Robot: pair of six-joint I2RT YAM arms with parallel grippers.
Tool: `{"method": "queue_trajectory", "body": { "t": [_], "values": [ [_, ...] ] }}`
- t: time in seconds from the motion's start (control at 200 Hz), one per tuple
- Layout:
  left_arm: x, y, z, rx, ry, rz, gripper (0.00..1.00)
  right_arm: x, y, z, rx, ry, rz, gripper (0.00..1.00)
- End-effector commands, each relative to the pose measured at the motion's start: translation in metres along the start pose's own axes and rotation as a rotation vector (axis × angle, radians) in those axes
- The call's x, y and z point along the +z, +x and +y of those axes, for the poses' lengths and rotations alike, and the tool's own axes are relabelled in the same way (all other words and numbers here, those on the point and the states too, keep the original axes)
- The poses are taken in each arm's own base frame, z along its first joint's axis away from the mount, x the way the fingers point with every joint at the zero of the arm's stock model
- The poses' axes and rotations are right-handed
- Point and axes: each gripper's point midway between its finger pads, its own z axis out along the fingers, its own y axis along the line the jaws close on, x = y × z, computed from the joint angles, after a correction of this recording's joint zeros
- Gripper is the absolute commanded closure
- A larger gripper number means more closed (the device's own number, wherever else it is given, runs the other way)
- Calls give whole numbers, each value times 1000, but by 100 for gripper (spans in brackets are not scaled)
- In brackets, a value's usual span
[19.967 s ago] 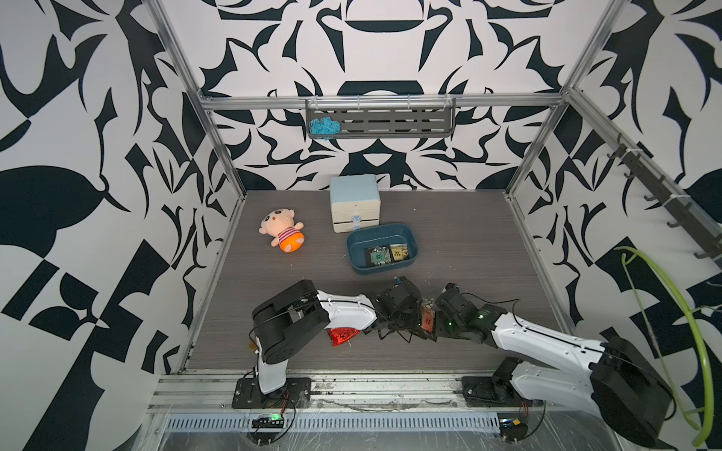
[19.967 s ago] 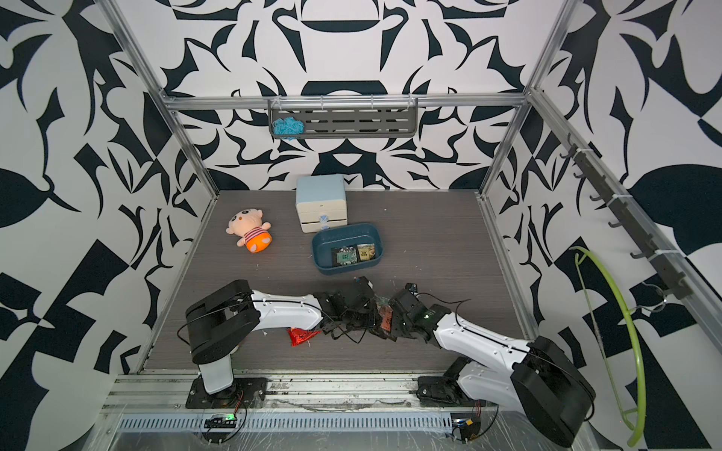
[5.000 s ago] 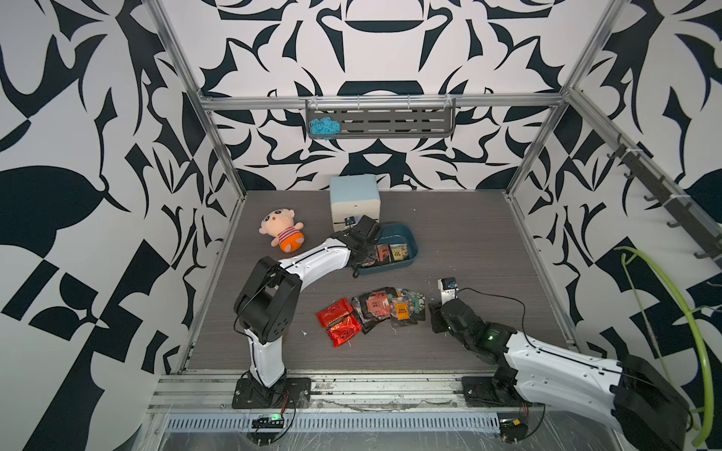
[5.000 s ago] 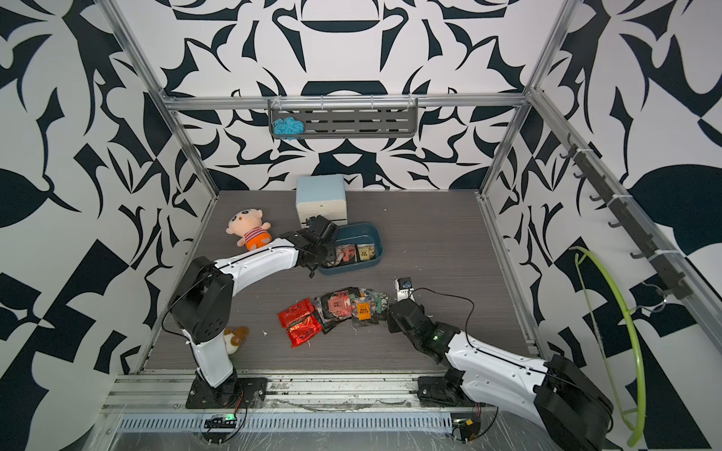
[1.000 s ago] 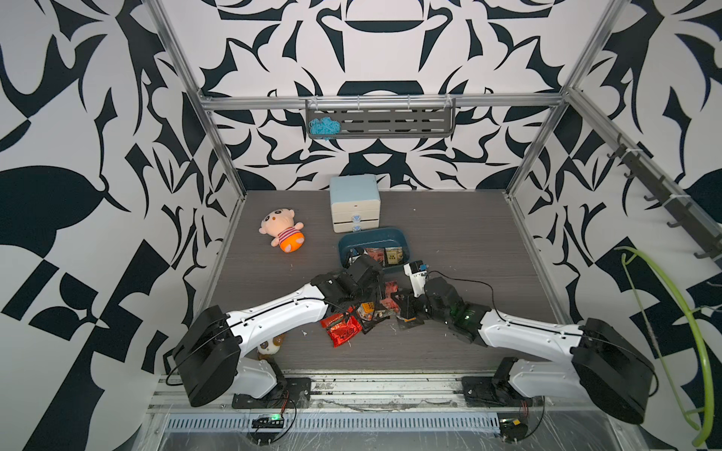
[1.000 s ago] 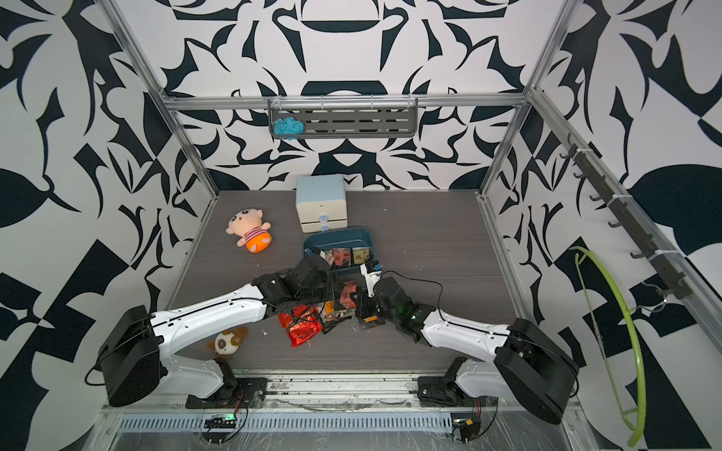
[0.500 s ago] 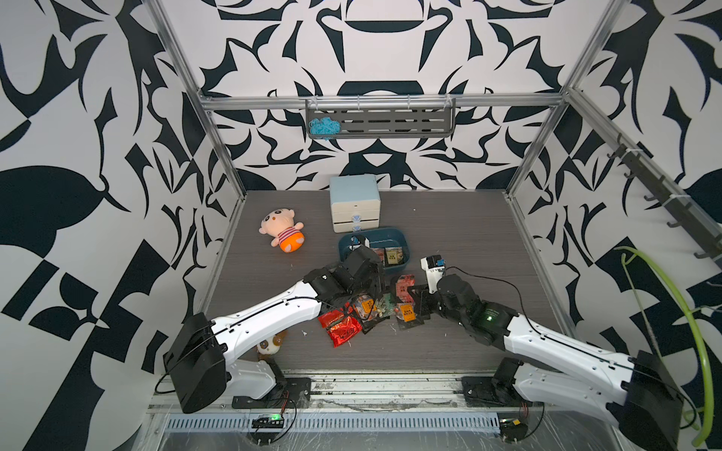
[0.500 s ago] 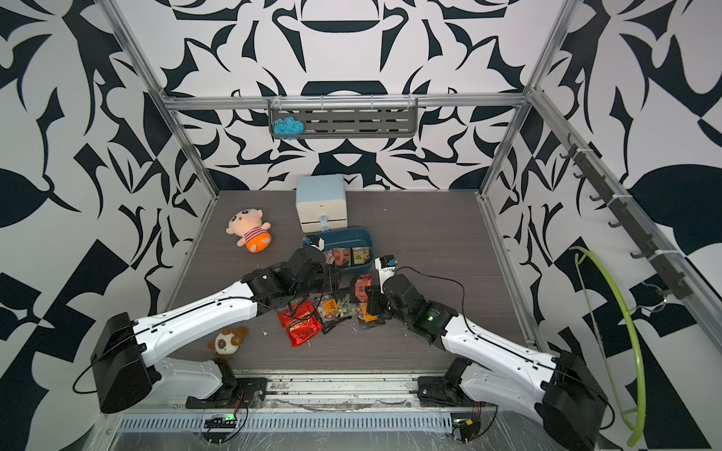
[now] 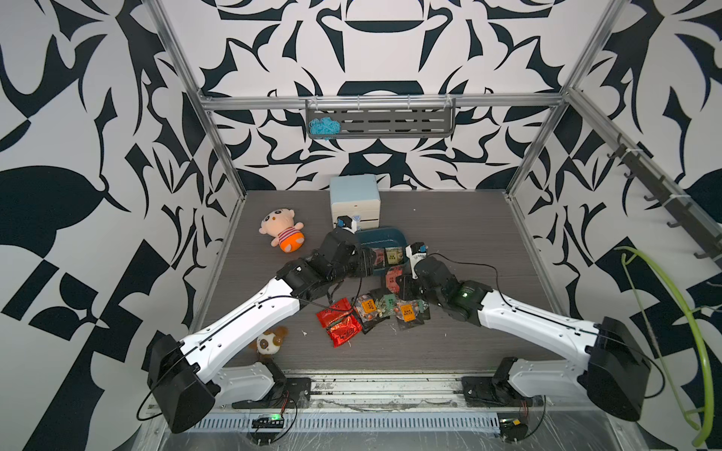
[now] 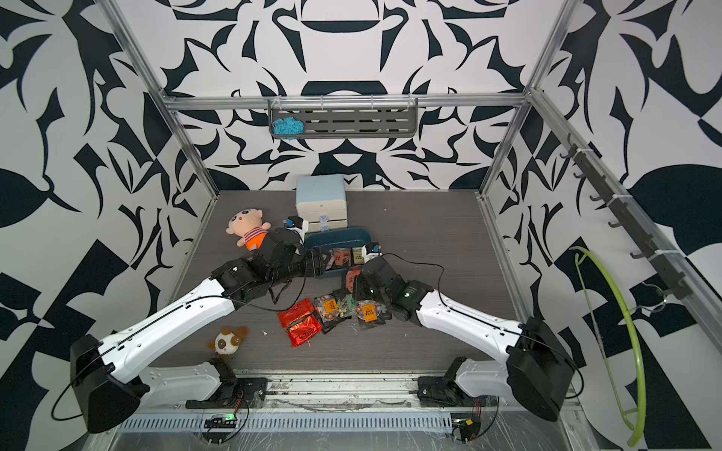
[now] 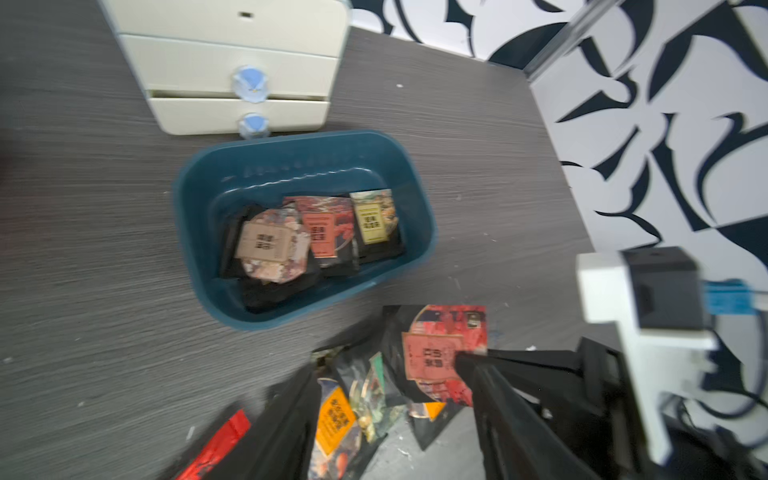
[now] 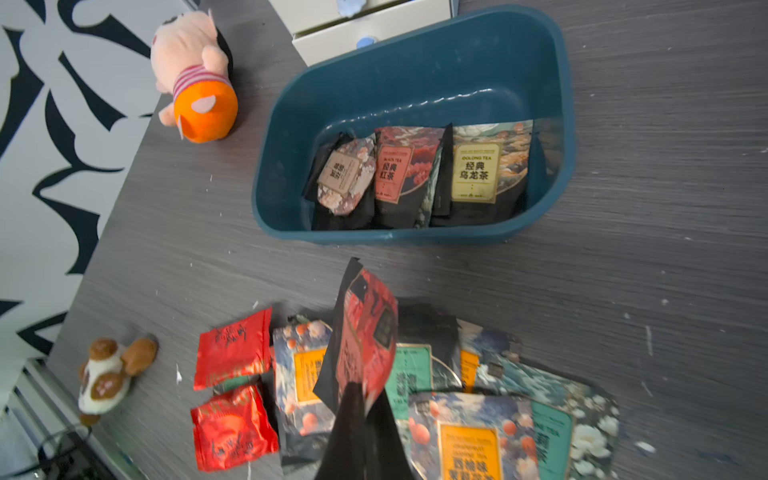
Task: Put the tea bags into the storage box
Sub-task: Place the tea bag in the storage box.
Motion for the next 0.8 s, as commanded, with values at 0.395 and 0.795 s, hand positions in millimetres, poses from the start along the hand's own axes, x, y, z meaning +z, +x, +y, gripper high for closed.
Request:
{"method": "queue_trajectory", "body": {
  "t": [0.395,0.795],
  "values": [
    [14,-10,40,-182,16,59,37,73,-84,18,104,21,-48,100],
    [9,-34,72,-180,-97,0,41,114,-83,0,70,119,17,81]
  ]
}}
